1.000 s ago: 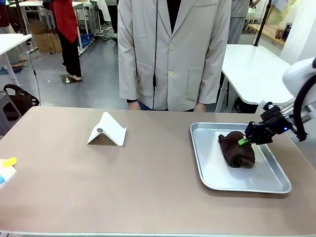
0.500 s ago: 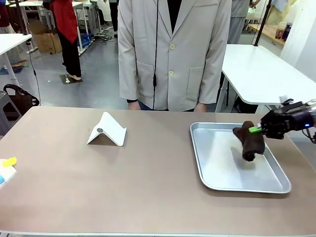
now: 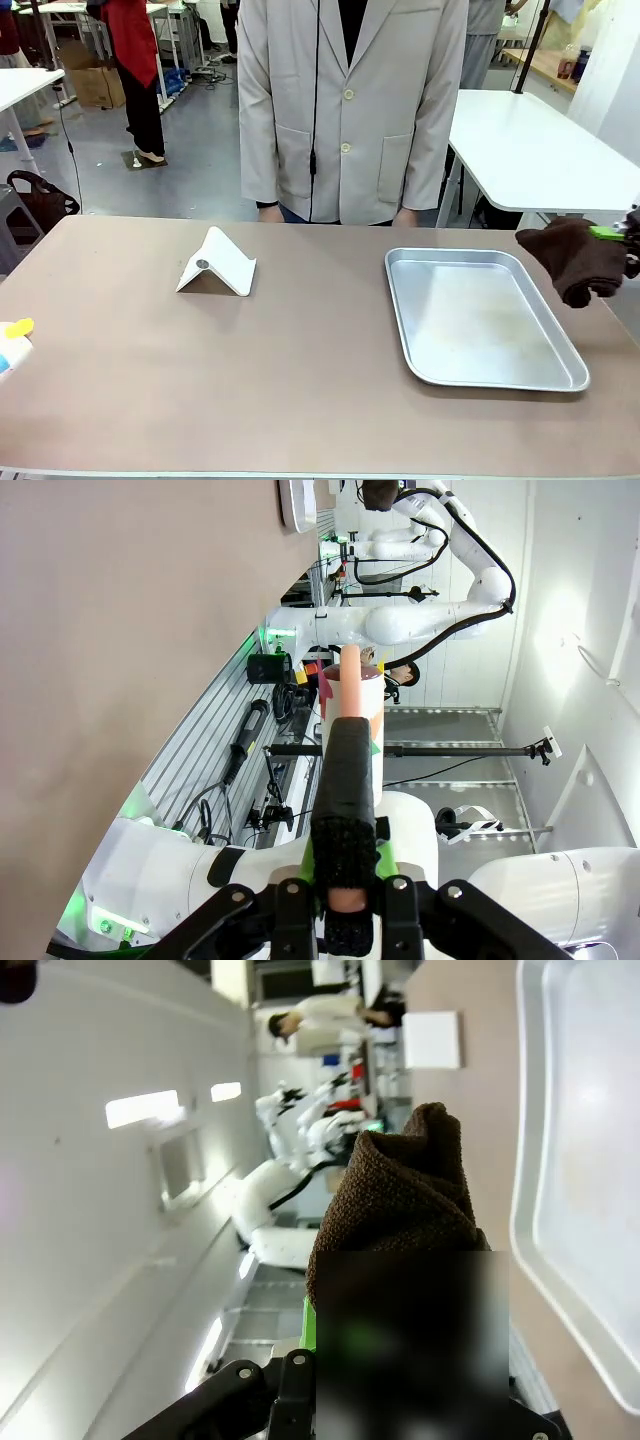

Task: Clean the surface of the table.
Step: Clean the area not pointed to by the person.

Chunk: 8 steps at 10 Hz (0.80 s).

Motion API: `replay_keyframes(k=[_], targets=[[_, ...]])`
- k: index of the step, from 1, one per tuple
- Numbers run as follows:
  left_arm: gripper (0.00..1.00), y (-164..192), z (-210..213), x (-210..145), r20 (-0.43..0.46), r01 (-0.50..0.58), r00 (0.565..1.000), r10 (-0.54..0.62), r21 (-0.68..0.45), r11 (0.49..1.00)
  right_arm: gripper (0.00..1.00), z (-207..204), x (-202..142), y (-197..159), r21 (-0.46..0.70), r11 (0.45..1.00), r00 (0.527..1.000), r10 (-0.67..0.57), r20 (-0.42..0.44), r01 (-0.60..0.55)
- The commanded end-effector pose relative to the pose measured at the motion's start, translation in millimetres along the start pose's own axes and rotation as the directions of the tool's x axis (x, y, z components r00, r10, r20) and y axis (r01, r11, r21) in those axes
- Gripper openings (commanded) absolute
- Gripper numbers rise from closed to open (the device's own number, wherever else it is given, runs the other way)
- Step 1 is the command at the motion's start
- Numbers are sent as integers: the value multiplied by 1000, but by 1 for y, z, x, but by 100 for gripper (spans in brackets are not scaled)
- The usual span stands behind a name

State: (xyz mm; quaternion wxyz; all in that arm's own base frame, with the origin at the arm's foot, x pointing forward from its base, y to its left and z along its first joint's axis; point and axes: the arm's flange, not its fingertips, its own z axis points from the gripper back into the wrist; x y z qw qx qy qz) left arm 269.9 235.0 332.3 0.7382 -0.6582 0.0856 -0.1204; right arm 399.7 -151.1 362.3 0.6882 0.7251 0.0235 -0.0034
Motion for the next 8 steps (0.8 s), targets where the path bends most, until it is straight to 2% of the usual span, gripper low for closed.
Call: replay_keyframes(k=[1, 3, 6, 8], targets=[[22, -5, 2, 0, 16, 9, 1000, -9, -20, 1000, 10, 20, -13, -1, 64, 997, 995, 55, -80, -50], [22, -5, 2, 0, 16, 9, 1000, -9, -20, 1000, 10, 35, -43, -6, 107, 992, 988, 76, -136, -62], [22, -5, 2, 0, 16, 9, 1000, -9, -20, 1000, 10, 35, -90, -16, 95, 992, 982, 100, -158, -86], [22, -5, 2, 0, 16, 9, 1000, -9, -20, 1000, 10, 35, -97, -16, 98, 991, 989, 103, -105, -93]])
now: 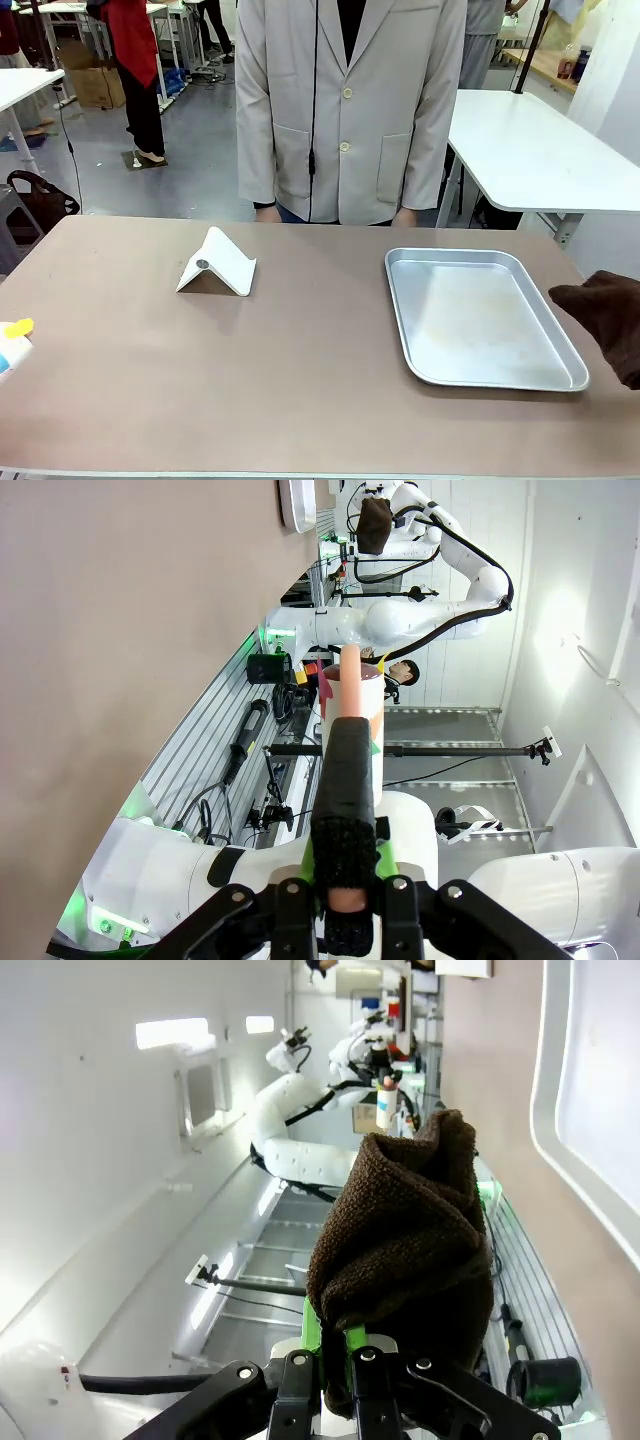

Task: Clean the surface of the table.
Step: Clean the area not pointed to by the person, then return the Lint Roller and towel to their original positions.

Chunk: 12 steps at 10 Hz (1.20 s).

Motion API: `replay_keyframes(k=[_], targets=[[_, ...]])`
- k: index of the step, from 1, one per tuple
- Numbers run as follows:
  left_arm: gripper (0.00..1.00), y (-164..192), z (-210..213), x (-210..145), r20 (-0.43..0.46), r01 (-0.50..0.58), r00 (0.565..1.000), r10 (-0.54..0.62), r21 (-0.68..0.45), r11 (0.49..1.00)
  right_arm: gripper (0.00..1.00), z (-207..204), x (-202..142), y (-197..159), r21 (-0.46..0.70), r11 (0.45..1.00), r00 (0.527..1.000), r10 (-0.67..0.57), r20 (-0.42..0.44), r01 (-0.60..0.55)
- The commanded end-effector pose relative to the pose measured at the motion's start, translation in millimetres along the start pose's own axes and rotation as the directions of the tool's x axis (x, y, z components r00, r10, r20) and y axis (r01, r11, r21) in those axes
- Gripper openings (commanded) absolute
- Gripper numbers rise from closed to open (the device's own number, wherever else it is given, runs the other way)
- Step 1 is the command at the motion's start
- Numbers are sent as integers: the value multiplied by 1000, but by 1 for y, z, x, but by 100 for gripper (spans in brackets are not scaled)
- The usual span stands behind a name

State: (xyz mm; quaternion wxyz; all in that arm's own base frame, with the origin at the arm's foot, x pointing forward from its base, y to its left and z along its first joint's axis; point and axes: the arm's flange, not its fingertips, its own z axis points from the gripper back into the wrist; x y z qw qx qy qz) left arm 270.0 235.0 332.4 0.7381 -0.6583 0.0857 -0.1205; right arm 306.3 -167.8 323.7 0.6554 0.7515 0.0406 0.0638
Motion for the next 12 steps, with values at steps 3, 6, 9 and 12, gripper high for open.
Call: replay_keyframes(k=[3, 6, 9, 12], targets=[[22, -5, 1, 0, 16, 9, 1000, -9, -20, 1000, 10, -4, 8, -1, 0, 1000, 1000, -4, -19, 4], [22, -5, 1, 0, 16, 9, 1000, -9, -20, 1000, 10, -4, 8, -1, 0, 1000, 1000, -4, -19, 4], [22, -5, 1, 0, 16, 9, 1000, -9, -20, 1000, 10, -4, 8, -1, 0, 1000, 1000, -4, -19, 4], [22, -5, 1, 0, 16, 9, 1000, -9, -20, 1000, 10, -4, 8, -1, 0, 1000, 1000, -4, -19, 4]])
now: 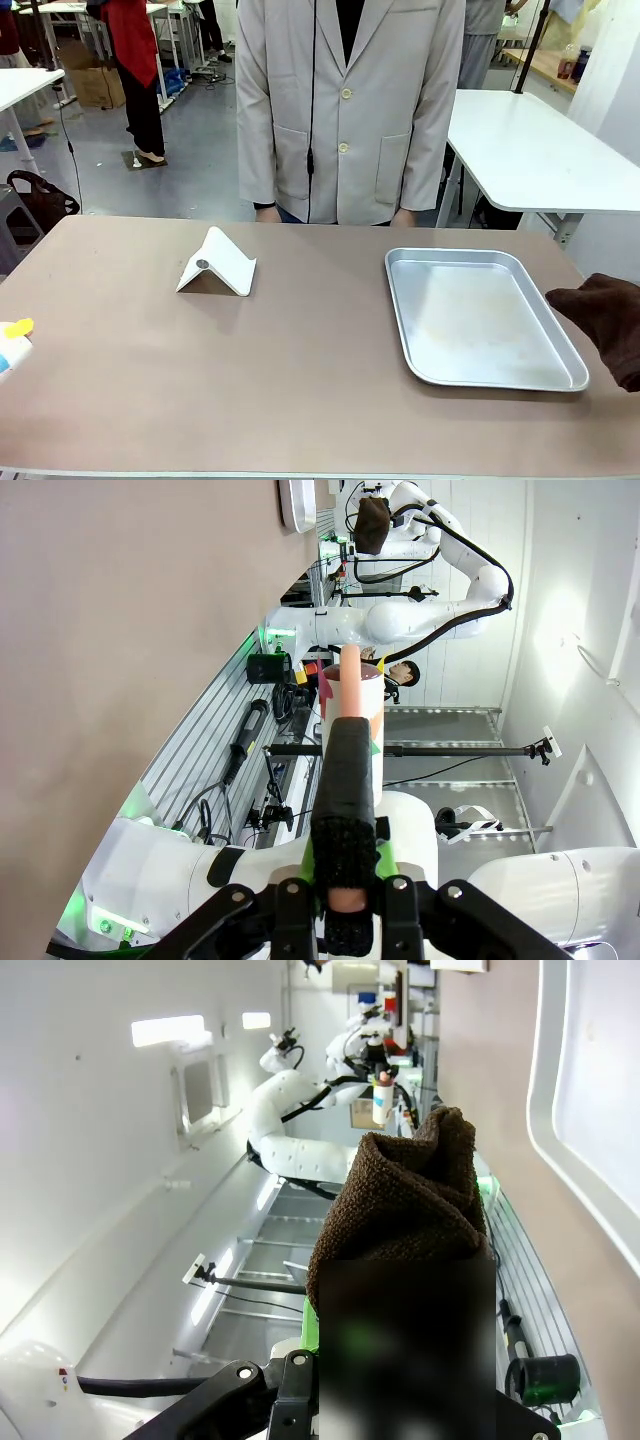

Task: Clean the surface of the table.
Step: Return the Lint Roller and towel to their original positions.

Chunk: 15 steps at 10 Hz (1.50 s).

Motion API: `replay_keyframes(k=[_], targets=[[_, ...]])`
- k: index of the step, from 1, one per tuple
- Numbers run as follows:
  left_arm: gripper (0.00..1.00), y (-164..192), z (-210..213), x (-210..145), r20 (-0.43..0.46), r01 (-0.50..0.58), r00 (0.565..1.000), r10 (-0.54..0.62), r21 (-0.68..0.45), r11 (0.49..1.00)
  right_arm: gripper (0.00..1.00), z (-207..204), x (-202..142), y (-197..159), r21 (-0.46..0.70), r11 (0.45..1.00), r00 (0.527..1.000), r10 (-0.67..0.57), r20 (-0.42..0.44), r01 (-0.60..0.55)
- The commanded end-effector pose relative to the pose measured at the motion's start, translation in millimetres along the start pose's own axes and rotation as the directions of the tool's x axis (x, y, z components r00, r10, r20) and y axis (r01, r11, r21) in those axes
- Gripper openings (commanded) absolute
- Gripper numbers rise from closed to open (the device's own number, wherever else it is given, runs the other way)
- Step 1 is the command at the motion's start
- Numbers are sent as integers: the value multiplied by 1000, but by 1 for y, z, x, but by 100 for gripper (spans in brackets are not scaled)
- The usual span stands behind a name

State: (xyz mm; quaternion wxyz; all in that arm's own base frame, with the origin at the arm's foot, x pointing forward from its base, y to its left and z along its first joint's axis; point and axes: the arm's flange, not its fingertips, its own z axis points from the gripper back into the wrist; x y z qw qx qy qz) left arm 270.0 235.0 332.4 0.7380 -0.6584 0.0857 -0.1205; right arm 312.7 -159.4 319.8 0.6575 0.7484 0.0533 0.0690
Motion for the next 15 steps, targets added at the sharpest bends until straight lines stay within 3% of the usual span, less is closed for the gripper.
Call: replay_keyframes(k=[1, 4, 5, 6, 8, 10, 11, 13, 15], targets=[[22, -5, 1, 0, 16, 9, 1000, -9, -19, 1000, 10, 3, 1, 4, 6, 1000, 1000, 8, 6, -8], [22, 0, 0, 0, 0, 0, 1000, 0, 0, 1000, 10, 0, 0, 0, -1, 1000, 1000, 0, -1, 0], [22, -32, -7, 2, 102, -51, 994, 43, 78, 996, 10, -19, -6, 7, -18, 998, 998, 67, -18, -68], [22, -57, -19, 15, 140, -55, 989, 40, 105, 993, 10, -45, 3, 14, -11, 994, 993, 110, -51, -110], [22, -92, -41, 53, 311, -114, 948, 76, 105, 988, 10, -111, 33, 28, -24, 985, 982, 168, -83, -171], [22, -124, -68, 85, 411, -79, 911, 25, 114, 990, 10, -190, 62, 27, -59, 983, 977, 163, -139, -173], [22, -138, -80, 99, 437, -74, 900, 6, 138, 988, 10, -225, 73, 26, -67, 981, 975, 172, -143, -183], [22, -155, -105, 128, 406, -76, 914, -20, 219, 973, 10, -291, 91, 19, -105, 964, 964, 230, -133, -244], [22, -161, -133, 159, 401, -120, 915, -28, 340, 933, 10, -339, 112, -3, -195, 951, 971, 234, -55, -240]])
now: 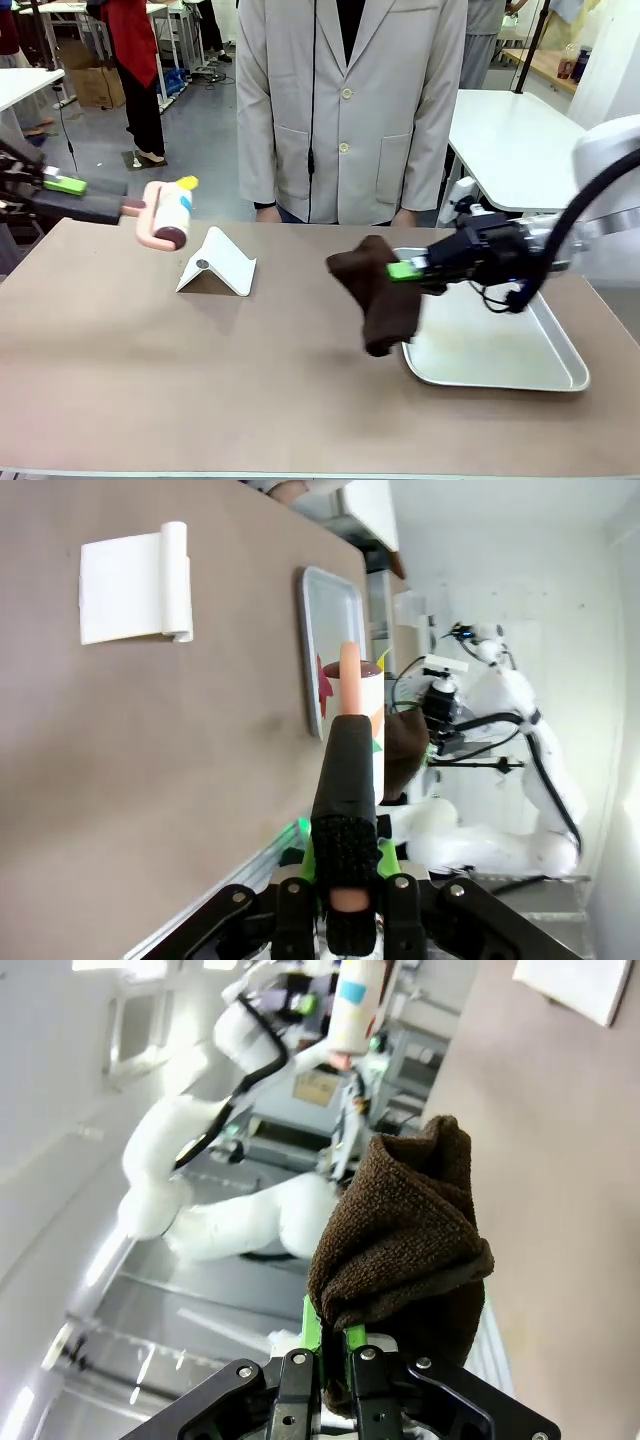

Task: Clean the surface of the table.
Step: Return the Lint Roller and towel to their original positions.

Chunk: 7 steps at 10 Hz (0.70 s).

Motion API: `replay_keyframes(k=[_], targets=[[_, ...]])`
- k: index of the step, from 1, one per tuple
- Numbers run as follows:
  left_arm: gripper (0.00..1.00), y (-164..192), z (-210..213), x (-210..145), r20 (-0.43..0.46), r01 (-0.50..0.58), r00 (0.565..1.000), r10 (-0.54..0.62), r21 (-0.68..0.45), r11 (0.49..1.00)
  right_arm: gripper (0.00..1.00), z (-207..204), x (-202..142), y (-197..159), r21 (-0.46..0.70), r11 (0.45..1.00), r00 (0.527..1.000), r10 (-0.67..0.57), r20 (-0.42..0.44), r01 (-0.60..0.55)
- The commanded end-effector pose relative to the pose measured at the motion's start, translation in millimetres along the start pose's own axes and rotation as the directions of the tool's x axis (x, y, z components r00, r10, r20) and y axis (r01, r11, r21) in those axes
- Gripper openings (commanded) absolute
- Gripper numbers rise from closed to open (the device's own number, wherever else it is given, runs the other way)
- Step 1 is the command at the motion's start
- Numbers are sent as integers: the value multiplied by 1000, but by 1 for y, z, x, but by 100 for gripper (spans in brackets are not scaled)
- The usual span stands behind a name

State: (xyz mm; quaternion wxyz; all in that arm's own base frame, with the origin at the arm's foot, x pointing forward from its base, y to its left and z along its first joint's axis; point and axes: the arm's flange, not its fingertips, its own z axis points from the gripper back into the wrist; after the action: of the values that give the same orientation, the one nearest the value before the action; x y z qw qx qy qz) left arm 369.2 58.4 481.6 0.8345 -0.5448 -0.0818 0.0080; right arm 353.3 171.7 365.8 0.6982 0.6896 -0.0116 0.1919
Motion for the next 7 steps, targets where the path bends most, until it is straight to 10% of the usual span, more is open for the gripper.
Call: replay_keyframes(k=[1, 7], targets=[[22, -14, -34, 12, -33, -2, 999, 5, 102, 995, 10, -37, 24, -24, -106, 992, 989, -48, 142, 63], [22, -30, -93, 29, -63, 71, 996, -60, 191, 979, 10, -49, 30, -71, -228, 963, 974, -100, 202, 146]])
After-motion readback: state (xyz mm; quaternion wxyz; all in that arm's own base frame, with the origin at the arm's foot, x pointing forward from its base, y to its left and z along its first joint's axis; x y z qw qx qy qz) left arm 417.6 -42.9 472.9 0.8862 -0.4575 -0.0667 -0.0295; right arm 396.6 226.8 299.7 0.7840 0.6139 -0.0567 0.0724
